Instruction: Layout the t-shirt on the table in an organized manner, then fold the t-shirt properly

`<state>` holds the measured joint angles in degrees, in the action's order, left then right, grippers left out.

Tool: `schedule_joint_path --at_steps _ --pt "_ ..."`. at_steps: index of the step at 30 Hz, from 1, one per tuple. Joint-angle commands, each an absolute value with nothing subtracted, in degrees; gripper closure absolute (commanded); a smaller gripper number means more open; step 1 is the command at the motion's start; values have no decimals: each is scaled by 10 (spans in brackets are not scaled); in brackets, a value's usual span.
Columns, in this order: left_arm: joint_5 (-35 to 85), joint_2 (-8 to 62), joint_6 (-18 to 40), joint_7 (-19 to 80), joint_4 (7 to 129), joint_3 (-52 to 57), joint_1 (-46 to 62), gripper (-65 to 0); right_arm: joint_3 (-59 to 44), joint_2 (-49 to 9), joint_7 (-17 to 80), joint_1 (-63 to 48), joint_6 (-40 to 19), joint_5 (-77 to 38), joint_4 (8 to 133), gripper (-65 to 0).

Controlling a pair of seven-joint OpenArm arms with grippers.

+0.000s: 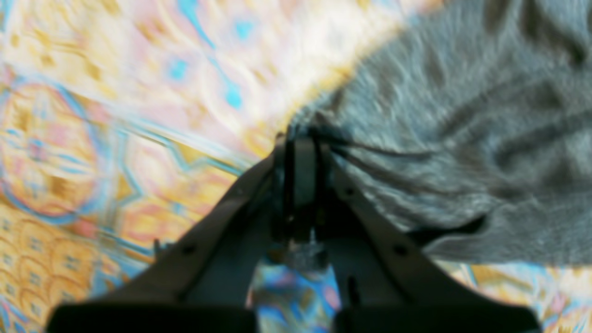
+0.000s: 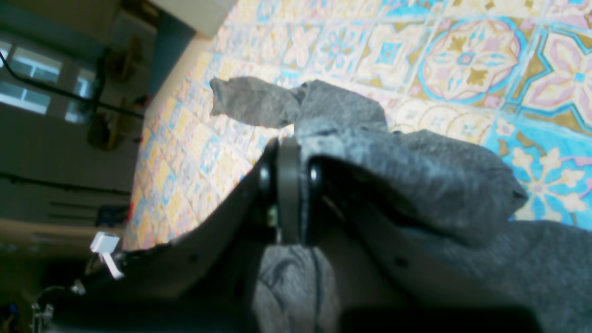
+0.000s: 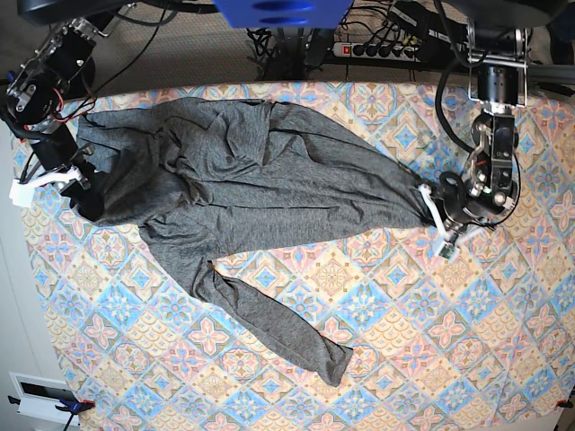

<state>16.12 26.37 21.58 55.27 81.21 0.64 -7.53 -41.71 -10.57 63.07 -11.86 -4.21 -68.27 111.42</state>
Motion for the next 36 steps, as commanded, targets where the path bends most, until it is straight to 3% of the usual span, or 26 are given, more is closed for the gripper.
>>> schedule_joint_path --at_steps 1,5,12,15,22,26,32,36 --pt "158 276 211 544 798 20 -91 0 -411 -113 620 -114 -47 -697 1122 0" --pt "161 276 211 505 764 28 -97 -30 -393 -113 619 -119 -47 -697 1122 0" --pt "164 243 211 506 810 27 -94 -345 -385 -112 619 -122 -47 -697 1122 0" --pt "164 217 211 541 882 29 -86 -423 -385 -112 619 -122 -47 -697 1122 0" --pt "160 95 211 703 1098 12 -114 -425 -385 -112 619 -122 -47 -697 1120 0" --pt "157 43 211 747 1074 -83 -155 -425 -386 -112 618 -122 -47 -697 1110 0" --pt "93 -26 211 746 939 -217 -164 -425 -386 -112 618 -119 -47 -697 1091 0" --pt "85 -36 211 747 887 -285 -167 -425 -386 -112 618 -118 -47 -696 1073 0"
